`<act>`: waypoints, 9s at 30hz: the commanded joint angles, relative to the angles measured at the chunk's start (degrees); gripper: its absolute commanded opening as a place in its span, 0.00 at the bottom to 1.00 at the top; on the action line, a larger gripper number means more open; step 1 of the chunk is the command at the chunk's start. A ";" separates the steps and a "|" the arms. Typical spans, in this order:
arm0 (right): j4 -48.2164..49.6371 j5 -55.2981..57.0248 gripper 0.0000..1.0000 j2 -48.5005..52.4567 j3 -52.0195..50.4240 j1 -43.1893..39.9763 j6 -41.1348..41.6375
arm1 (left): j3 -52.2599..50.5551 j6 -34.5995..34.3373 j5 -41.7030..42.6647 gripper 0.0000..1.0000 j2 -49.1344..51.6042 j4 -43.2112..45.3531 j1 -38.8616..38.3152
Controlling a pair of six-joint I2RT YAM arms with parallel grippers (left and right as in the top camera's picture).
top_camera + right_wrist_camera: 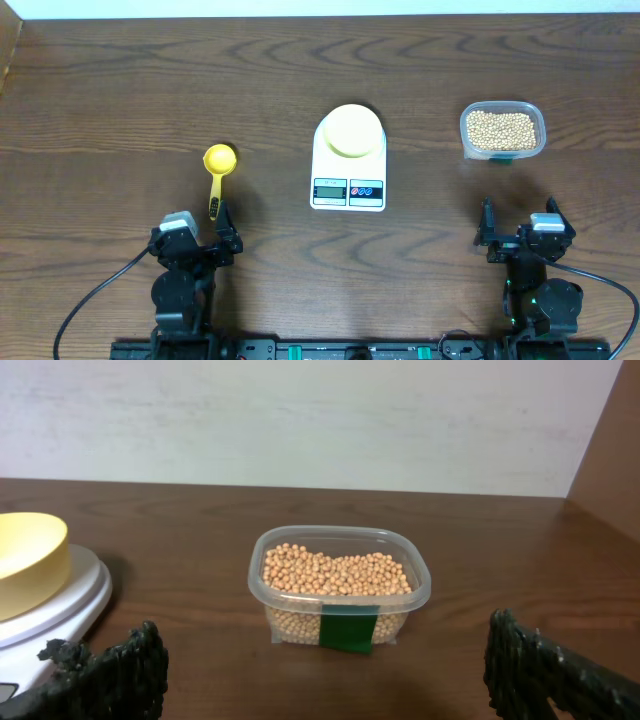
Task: Scoop item into bowl and weigh 50g on scale
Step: 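Move the left gripper over the yellow scoop's handle, then lower the left gripper and close it on the yellow scoop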
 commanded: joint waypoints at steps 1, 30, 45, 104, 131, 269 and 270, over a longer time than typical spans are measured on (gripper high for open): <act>-0.20 0.66 0.99 -0.39 -0.04 0.59 -0.70 | 5.25 1.18 -0.37 0.91 3.02 -0.90 0.15; -0.20 0.66 0.99 -0.39 -0.04 0.59 -0.70 | 44.78 5.16 -0.83 0.91 41.92 -23.65 0.15; -0.20 0.66 0.99 -0.39 -0.04 0.59 -0.70 | 63.95 6.34 -1.03 0.91 58.55 -39.08 2.29; -0.20 0.68 0.99 -0.39 -0.04 0.59 -0.70 | 76.65 13.94 5.70 0.91 83.14 -44.72 10.10; -0.20 0.66 0.99 -0.39 -0.04 0.59 -0.70 | 76.63 16.63 5.64 0.91 89.53 -42.77 12.48; -0.20 0.66 0.99 -0.33 -0.04 0.59 -0.70 | 74.36 19.61 8.24 0.53 112.10 -33.90 10.80; -0.20 0.68 0.99 -0.33 -0.07 0.59 -0.70 | 74.36 19.58 8.24 0.50 112.10 -33.88 10.80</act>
